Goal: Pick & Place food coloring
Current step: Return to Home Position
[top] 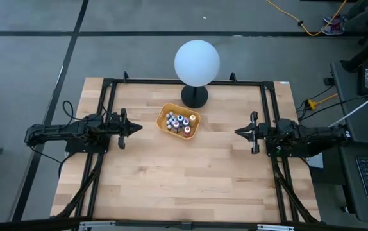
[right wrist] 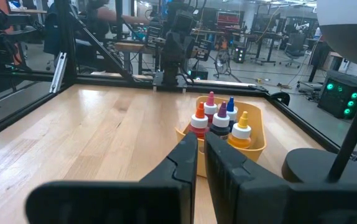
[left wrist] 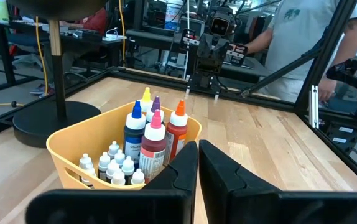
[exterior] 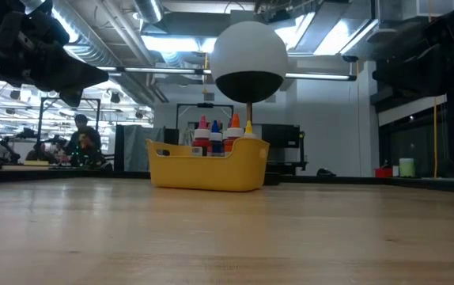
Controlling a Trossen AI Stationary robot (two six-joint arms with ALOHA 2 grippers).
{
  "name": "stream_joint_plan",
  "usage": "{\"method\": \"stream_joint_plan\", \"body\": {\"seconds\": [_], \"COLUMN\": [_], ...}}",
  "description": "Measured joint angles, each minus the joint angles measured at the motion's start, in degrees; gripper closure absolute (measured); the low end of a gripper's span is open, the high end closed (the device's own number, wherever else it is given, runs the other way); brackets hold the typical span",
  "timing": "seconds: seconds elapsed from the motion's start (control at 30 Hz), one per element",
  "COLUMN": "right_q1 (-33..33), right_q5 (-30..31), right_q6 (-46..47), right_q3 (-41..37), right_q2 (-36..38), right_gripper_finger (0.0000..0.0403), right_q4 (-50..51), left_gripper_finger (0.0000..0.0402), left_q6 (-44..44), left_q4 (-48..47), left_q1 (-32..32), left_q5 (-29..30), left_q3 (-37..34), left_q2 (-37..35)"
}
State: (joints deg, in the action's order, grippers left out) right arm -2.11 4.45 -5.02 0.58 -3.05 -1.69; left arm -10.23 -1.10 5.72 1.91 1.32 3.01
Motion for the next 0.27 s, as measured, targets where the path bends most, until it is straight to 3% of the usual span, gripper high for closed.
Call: {"method": "stream_joint_plan", "body": {"seconds": [0.27], "right_q1": [0.0], "right_q5": [0.0], "right_q6": [0.0], "right_q3": [0.0], "right_q2": [0.0], "right_gripper_finger": [0.0369], "right_q4": [0.0], "left_gripper_finger": [0.0393], "left_q6": [0.0], "left_q4": [0.0], "left_q1": [0.0], "left_q5": [0.0], "left_q3": [0.0], "left_q2": [0.0]}}
